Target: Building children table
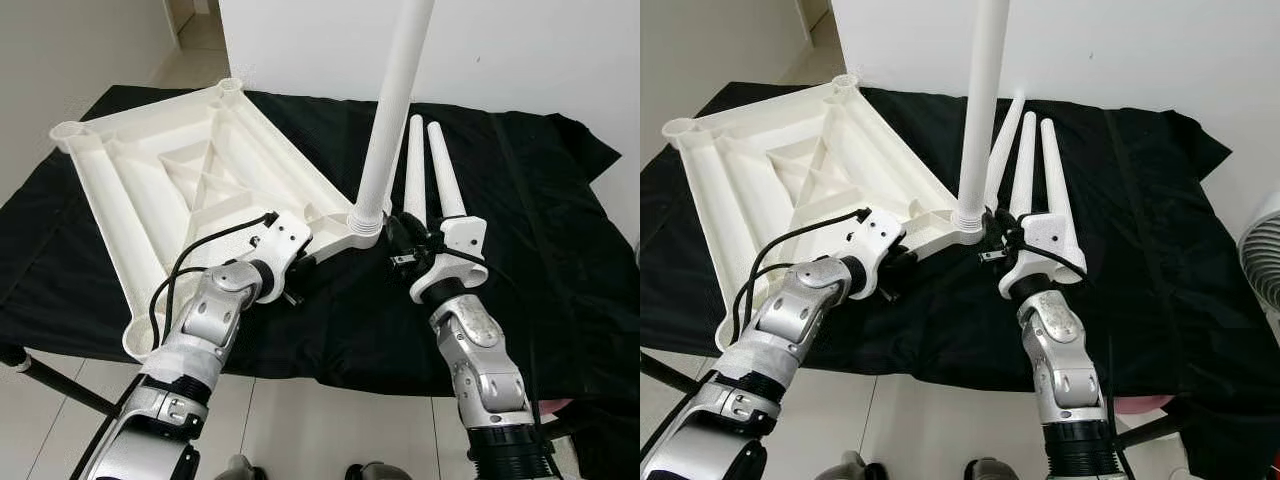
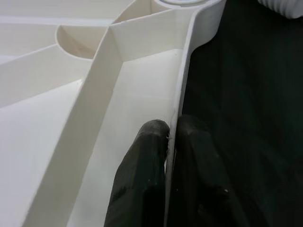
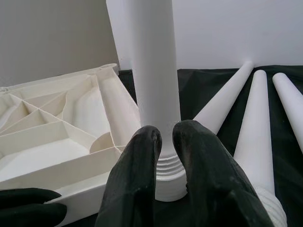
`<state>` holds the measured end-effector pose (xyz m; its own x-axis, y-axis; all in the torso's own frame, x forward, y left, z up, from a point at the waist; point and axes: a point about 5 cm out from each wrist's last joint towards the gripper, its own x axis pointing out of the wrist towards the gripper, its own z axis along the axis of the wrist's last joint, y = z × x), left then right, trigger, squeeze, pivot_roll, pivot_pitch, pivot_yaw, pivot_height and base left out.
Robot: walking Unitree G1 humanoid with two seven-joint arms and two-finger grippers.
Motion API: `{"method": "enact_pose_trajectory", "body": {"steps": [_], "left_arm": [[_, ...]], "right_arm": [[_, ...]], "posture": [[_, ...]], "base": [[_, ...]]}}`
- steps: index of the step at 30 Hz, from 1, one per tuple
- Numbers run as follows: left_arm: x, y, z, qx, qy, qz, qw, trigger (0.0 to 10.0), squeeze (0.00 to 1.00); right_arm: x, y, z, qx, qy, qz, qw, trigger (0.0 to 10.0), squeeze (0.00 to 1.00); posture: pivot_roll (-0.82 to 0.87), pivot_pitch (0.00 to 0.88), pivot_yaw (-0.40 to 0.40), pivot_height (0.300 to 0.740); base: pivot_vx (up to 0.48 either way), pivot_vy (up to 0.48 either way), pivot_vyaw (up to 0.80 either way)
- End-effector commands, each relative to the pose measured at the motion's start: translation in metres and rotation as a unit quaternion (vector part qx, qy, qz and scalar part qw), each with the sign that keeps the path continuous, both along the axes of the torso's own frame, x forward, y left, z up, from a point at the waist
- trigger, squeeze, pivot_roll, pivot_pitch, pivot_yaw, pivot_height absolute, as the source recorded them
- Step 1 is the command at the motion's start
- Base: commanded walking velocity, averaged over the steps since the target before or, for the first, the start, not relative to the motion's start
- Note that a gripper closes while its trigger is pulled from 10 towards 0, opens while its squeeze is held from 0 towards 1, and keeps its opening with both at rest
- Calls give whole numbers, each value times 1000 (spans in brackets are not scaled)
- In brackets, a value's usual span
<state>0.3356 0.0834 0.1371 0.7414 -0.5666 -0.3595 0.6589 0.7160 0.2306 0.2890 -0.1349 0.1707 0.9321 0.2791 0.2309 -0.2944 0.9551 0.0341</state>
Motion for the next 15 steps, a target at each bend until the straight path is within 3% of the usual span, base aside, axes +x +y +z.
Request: {"method": "enact_pose_trajectory", "body": {"steps": [1, 2, 4, 11, 12, 15], "left_arm": [[5, 19, -14, 49, -11, 109, 993, 10000, 0], [5, 19, -14, 49, -11, 109, 993, 10000, 0], [5, 16, -17, 46, 8, 105, 993, 10000, 1000], [7, 18, -17, 64, 7, 115, 991, 10000, 1000], [9, 19, -17, 66, 7, 120, 991, 10000, 0], [11, 20, -19, 63, 16, 137, 988, 10000, 0]], "right_arm": [[1, 1, -1, -4, 5, 2, 1000, 10000, 0], [1, 1, -1, -4, 5, 2, 1000, 10000, 0], [1, 2, -1, -5, 6, 2, 1000, 10000, 0], [1, 1, -1, -4, 5, 0, 1000, 10000, 0], [1, 1, -1, -4, 6, -2, 1000, 10000, 0], [1, 1, -1, -2, 6, -5, 1000, 10000, 0]], "posture": [[-104, 71, 44, 740], [-104, 71, 44, 740], [-107, 74, 47, 740], [-108, 75, 50, 740], [-110, 76, 54, 740], [-111, 76, 56, 740]], "base": [[0, 0, 0], [0, 0, 0], [0, 0, 0], [0, 0, 0], [0, 0, 0], [0, 0, 0]]}}
